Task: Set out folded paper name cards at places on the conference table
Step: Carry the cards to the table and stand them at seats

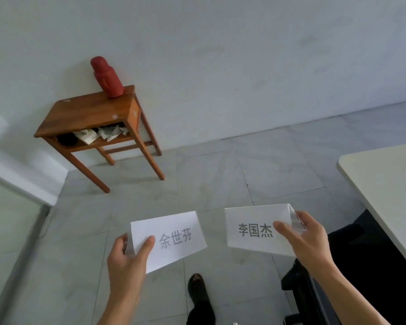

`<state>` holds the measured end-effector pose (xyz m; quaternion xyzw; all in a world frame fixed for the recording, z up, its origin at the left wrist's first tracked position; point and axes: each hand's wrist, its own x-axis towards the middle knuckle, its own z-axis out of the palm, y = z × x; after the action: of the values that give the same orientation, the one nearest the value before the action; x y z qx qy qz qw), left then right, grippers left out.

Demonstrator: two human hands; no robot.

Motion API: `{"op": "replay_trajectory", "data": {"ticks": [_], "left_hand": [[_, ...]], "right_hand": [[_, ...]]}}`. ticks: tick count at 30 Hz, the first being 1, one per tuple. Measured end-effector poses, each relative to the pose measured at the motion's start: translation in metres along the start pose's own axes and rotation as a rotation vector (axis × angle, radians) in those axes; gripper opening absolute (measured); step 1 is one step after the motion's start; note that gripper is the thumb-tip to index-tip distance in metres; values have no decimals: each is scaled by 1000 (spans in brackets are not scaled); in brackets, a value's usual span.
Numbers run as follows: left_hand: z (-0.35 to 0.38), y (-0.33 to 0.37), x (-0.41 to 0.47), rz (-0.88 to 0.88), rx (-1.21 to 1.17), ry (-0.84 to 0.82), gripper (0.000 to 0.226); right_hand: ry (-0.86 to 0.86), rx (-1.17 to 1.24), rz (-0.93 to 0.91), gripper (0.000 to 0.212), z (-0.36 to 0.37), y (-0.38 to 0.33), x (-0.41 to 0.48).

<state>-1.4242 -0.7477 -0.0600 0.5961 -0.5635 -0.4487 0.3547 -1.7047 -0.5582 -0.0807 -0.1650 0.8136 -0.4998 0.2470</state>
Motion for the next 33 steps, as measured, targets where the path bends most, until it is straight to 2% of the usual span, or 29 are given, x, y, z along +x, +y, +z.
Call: {"op": "replay_trajectory", "data": {"ticks": [10,13,18,21,24,28,33], "left_hand": [[97,55,205,142,124,-198,52],[144,81,251,186,144,-313,49],[241,115,303,247,125,-422,62],[304,135,323,268,134,-490,54],[359,161,344,308,179,-505,51],[422,202,376,367,179,-496,65],[501,244,417,390,168,-507,62]], "right_hand": [[290,-101,95,36,62,-75,118],[380,-89,130,36,59,-91,144],[482,-91,178,34,41,-98,202],[515,-80,191,33,27,-97,253],[541,-80,212,36,12,-100,310],[583,-60,203,35,-6,-116,386],[596,-67,204,37,-35,-133,473]]}}
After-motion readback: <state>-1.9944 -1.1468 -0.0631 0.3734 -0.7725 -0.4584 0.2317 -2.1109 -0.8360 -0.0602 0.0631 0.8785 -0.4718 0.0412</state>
